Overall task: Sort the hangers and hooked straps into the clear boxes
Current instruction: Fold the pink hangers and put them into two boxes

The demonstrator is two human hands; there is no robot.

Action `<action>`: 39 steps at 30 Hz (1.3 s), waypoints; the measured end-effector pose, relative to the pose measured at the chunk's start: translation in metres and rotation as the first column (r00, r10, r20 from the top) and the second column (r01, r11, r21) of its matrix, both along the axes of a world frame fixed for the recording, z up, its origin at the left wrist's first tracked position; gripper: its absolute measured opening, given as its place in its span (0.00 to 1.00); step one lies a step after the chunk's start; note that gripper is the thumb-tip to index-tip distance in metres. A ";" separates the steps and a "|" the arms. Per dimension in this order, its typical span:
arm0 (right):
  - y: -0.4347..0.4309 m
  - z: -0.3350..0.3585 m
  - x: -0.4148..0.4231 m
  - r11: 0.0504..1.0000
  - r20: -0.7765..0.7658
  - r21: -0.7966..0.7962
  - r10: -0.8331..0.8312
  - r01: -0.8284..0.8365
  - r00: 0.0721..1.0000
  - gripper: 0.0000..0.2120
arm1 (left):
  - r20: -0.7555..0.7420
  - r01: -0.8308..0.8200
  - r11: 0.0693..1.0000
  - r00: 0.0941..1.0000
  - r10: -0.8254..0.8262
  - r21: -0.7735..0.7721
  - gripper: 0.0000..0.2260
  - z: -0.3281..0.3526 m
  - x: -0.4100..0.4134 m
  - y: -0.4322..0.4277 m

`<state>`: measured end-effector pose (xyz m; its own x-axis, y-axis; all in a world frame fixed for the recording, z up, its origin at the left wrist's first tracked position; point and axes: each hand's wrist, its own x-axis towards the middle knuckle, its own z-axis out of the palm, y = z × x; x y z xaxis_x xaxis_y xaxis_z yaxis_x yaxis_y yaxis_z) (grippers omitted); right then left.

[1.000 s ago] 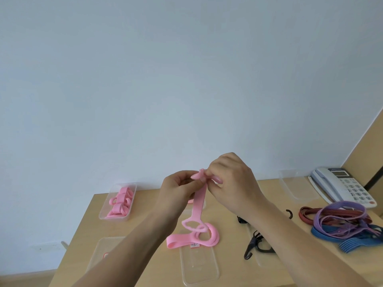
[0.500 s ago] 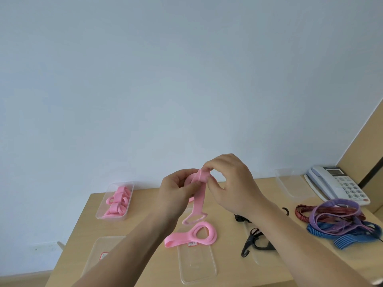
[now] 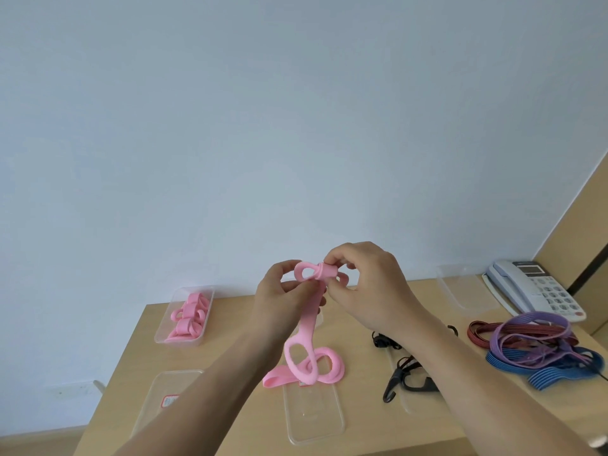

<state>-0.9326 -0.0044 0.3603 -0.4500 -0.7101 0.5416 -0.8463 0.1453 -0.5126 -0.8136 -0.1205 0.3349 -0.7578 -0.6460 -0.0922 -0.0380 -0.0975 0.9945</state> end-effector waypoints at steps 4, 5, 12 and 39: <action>0.003 -0.003 0.004 0.998 -0.088 -0.052 -0.045 0.040 0.995 0.08 | -0.014 0.036 0.999 0.999 -0.035 0.019 0.19 0.000 0.002 0.002; 0.004 -0.004 0.004 0.997 -0.103 -0.066 -0.049 0.043 0.993 0.08 | -0.024 0.044 0.999 0.999 -0.043 0.019 0.20 0.001 0.003 0.003; 0.007 -0.009 0.005 0.992 -0.182 -0.121 -0.005 -0.017 0.983 0.03 | -0.091 0.038 0.999 0.995 -0.036 0.025 0.22 0.001 0.003 0.006; 0.016 -0.006 0.002 0.999 0.075 0.010 -0.051 0.050 0.996 0.02 | 0.054 0.070 0.996 0.996 -0.067 -0.061 0.08 -0.015 0.002 0.007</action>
